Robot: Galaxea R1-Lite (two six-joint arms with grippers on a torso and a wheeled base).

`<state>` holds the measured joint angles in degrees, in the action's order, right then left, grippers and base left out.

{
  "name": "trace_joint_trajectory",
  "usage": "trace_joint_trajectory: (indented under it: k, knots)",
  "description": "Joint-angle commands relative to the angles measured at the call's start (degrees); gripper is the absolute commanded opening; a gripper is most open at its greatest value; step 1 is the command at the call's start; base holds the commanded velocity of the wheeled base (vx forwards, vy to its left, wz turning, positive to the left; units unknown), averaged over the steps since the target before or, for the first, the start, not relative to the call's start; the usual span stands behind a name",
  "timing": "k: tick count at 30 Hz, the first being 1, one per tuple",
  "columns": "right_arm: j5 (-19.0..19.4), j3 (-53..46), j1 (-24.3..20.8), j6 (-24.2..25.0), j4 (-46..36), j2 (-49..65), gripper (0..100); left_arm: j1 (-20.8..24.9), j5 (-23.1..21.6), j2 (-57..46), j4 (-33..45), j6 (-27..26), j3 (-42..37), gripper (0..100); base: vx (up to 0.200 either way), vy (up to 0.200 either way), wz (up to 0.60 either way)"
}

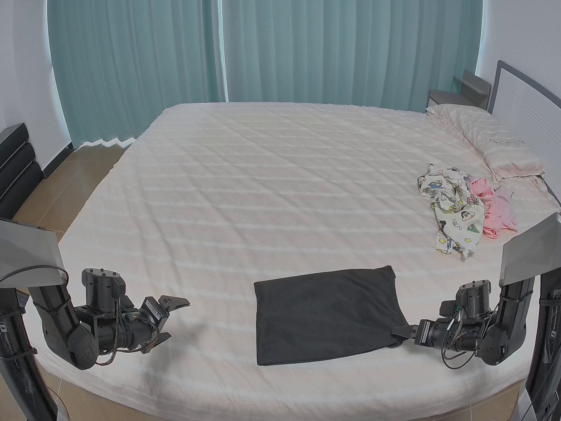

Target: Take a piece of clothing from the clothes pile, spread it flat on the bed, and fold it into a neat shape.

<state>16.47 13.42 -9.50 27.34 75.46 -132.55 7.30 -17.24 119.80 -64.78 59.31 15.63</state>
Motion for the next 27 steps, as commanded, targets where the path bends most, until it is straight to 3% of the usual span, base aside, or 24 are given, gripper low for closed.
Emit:
trace_joint_trajectory:
  k: [1,4,10,15,24,25,27]
  knots:
    - [0.1,0.9,1.7,0.0,0.3,1.9,100,0.1,0.0,0.1,0.0,0.0,0.0,100,0.000,0.000,0.00]
    - [0.1,6.3,3.3,2.0,-0.3,2.5,100,0.1,0.0,0.1,0.0,0.0,0.0,100,0.000,0.000,0.00]
    - [-1.8,19.6,2.3,9.9,-4.2,-2.5,100,0.1,0.0,0.1,0.0,0.0,0.0,100,0.000,0.000,0.00]
    - [-7.5,33.7,1.6,11.1,-13.0,-8.9,100,0.0,0.0,0.1,0.0,0.0,0.0,100,0.000,0.000,0.00]
    - [-8.6,41.0,-0.3,13.9,-16.8,-12.7,100,0.0,0.0,0.1,-0.1,0.0,0.0,100,0.000,0.000,0.00]
    - [-8.4,41.4,-0.3,14.0,-16.9,-12.9,0,0.0,0.0,0.1,0.0,0.0,0.0,100,0.000,0.000,0.00]
    - [-8.5,42.2,-0.3,14.1,-17.0,-13.2,0,0.1,0.0,0.1,0.0,0.0,0.0,100,0.000,0.000,0.00]
